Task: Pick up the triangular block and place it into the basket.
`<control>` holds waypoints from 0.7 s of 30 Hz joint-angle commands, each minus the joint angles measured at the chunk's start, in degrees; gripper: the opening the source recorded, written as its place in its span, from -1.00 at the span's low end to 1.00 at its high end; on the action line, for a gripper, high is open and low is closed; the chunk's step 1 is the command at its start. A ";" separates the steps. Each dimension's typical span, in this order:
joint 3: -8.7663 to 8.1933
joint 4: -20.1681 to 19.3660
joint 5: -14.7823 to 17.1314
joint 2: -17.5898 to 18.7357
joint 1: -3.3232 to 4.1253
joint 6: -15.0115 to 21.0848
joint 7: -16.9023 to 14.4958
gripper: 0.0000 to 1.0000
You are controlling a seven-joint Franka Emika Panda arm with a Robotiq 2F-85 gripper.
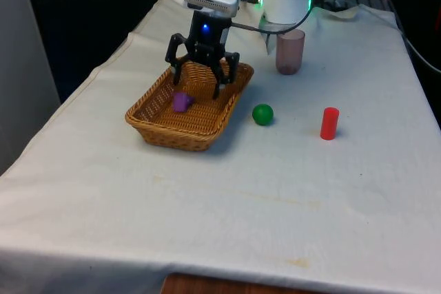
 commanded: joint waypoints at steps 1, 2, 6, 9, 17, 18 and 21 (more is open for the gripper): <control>1.43 -0.23 0.69 -0.34 -0.97 -0.06 -0.69 0.96; 1.43 -0.17 0.69 -0.34 -0.97 -0.06 -0.69 1.00; 1.55 -0.34 0.92 -0.23 -1.03 0.11 -0.40 1.00; 1.32 -0.63 0.74 -0.86 -0.92 -0.23 -0.23 1.00; -0.17 -1.49 0.17 -5.04 -0.23 -2.75 -0.86 1.00; -0.46 -1.09 0.06 -3.95 0.00 -1.95 -0.40 1.00; -0.40 -1.60 0.17 -6.70 -0.17 -4.24 -1.26 1.00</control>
